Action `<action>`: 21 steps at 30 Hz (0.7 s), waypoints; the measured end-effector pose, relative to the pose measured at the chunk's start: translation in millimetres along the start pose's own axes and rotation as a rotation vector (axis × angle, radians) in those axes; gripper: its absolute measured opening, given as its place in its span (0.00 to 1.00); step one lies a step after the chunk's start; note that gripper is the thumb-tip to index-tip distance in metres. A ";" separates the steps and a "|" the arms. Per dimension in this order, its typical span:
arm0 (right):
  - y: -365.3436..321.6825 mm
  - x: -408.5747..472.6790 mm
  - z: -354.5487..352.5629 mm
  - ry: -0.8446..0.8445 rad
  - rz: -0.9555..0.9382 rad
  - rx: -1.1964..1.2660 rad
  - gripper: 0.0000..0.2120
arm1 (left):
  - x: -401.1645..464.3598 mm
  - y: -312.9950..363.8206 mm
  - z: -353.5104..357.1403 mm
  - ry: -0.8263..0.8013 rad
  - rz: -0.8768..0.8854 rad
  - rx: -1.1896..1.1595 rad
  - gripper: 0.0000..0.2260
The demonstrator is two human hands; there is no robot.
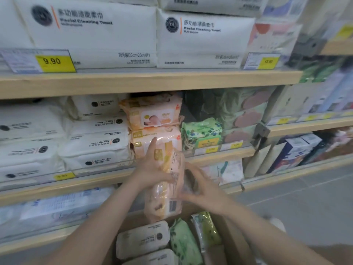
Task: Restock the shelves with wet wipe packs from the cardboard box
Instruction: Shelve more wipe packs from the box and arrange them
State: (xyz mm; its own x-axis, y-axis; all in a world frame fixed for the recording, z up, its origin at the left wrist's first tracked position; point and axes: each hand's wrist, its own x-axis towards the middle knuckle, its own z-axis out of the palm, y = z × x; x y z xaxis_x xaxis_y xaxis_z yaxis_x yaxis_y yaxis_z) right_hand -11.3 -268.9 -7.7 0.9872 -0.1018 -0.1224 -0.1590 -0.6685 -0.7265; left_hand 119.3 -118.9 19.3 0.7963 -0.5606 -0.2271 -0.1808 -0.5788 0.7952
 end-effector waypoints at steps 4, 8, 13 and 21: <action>1.9 2.9 18.2 0.033 0.066 0.256 0.56 | -6.2 13.9 21.0 0.118 -0.003 -0.224 0.56; 6.4 -2.1 -8.6 0.011 0.079 0.497 0.49 | -5.2 18.3 16.7 -0.001 -0.001 -0.320 0.49; 18.2 -13.4 -56.5 -0.112 0.104 0.605 0.37 | -9.7 8.8 -5.6 -0.173 0.221 0.098 0.57; 30.3 -8.7 -67.1 -0.371 0.169 0.705 0.32 | -9.0 12.4 6.6 -0.106 0.555 0.523 0.41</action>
State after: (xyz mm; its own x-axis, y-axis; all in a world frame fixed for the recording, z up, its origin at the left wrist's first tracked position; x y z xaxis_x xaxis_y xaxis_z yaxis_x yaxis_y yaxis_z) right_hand -24.2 -337.8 16.7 0.9021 0.1738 -0.3951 -0.3957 -0.0324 -0.9178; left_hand 106.1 -125.0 27.5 0.4541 -0.8893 0.0540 -0.8081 -0.3856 0.4453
